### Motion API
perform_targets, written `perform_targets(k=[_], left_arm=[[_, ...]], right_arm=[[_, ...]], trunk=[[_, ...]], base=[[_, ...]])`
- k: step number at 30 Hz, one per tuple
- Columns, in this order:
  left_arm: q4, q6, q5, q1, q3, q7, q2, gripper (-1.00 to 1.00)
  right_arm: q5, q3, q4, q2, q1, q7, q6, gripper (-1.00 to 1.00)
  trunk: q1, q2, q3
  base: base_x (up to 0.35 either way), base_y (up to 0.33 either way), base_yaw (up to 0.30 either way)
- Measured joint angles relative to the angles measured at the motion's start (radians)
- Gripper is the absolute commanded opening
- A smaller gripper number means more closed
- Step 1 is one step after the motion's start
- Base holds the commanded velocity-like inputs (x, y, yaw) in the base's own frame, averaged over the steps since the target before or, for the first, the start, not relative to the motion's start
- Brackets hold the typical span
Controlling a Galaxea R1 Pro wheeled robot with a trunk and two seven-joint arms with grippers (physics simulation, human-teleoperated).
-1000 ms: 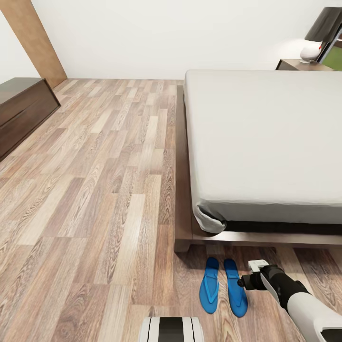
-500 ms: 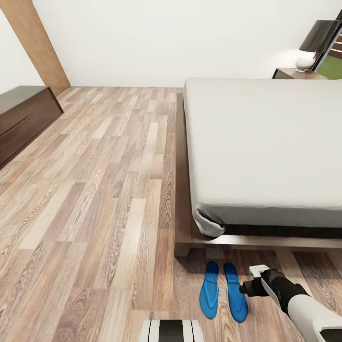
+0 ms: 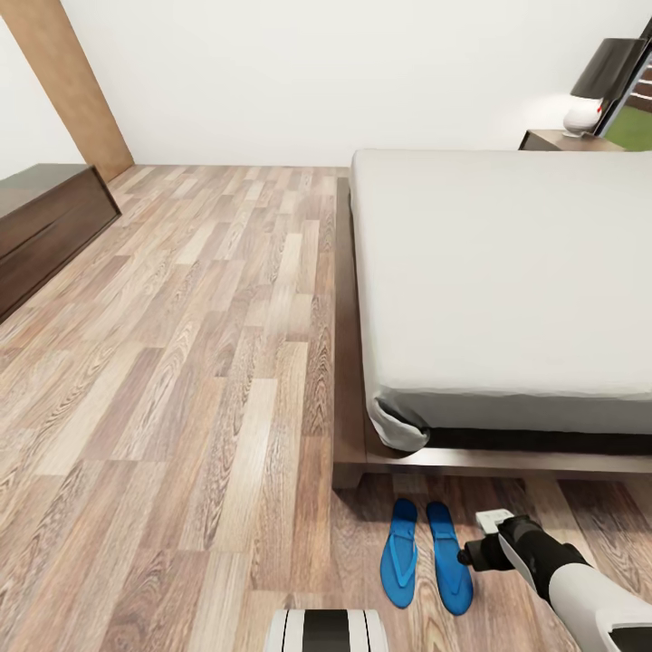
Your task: In the bedroom, move the book from the bed onto either nightstand, and place the two sandals side by side next to the bed.
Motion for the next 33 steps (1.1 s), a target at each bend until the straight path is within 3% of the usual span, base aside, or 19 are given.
perform_targets(k=[7,15,25,33], left_arm=[[0.000,-0.001,0.000,0.000,0.000,0.000,0.000,1.00],[0.000,-0.001,-0.001,0.000,0.000,-0.001,-0.001,1.00],[0.000,-0.001,-0.001,0.000,0.000,-0.003,-0.001,1.00],[0.000,-0.001,-0.001,0.000,0.000,-0.004,-0.001,1.00]], right_arm=[[0.000,0.000,0.017,-0.001,0.001,0.000,0.000,1.00],[0.004,0.000,0.036,-0.002,0.001,-0.001,-0.001,1.00],[0.069,0.000,0.072,-0.016,0.001,-0.001,-0.005,1.00],[0.083,0.000,0.110,-0.022,0.001,0.000,-0.059,1.00]], trunk=[[-0.003,0.002,0.027],[-0.003,0.002,0.027],[-0.007,0.003,0.058],[-0.007,0.004,0.058]], base=[[0.000,0.000,0.000],[0.000,0.000,0.000],[0.000,0.000,0.000],[0.000,0.000,0.000]])
